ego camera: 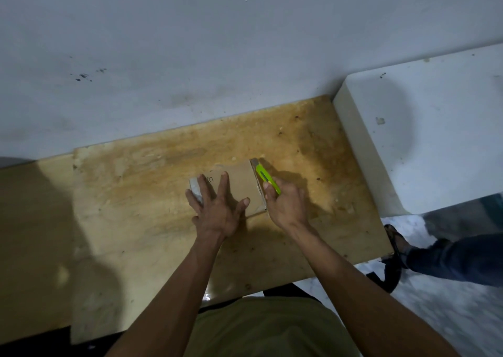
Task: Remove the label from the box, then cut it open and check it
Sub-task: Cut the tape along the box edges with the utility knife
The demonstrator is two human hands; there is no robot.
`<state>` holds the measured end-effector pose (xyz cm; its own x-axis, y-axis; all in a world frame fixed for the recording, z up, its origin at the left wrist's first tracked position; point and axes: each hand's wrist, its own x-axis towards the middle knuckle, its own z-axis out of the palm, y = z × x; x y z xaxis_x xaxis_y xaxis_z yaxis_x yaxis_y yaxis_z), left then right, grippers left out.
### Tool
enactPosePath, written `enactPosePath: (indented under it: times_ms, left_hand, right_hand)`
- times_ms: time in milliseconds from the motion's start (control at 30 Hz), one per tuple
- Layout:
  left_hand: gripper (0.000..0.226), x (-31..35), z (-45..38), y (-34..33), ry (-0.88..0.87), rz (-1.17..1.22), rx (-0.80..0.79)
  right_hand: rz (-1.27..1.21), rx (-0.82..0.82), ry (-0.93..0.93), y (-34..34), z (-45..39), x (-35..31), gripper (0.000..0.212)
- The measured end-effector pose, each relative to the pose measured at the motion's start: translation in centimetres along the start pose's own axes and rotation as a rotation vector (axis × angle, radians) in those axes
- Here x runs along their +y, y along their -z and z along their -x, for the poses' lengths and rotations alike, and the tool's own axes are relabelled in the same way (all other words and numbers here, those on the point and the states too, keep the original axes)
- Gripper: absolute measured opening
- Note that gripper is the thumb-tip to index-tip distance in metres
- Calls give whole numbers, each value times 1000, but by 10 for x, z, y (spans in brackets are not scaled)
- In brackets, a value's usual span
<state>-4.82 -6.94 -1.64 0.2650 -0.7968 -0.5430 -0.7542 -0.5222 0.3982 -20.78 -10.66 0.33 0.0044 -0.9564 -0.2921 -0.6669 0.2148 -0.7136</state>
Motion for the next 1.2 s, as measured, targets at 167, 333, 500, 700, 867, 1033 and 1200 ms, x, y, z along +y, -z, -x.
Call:
enactPosePath:
  times_ms: [167, 333, 500, 700, 867, 1033, 1200]
  left_hand:
    - [86, 1, 1, 1, -10, -3, -1]
    - [86, 0, 2, 1, -1, 8, 2]
    - [85, 4, 3, 3, 15, 17, 1]
    - [85, 2, 4, 3, 10, 14, 5]
    - [85, 4, 5, 4, 9, 16, 7]
    - [85, 4, 5, 2, 6, 12, 11]
    - [85, 2, 3, 1, 1, 5, 11]
  right_hand:
    - [15, 4, 4, -4, 2, -3, 28]
    - [27, 24, 7, -5, 2, -6, 26]
    - [31, 36, -8, -6, 4, -8, 27]
    - [52, 32, -22, -7, 6, -11, 27]
    - [75, 16, -25, -4, 7, -15, 28]
    - [128, -15, -36, -1, 5, -23, 29]
    - [240, -32, 9, 3, 16, -23, 28]
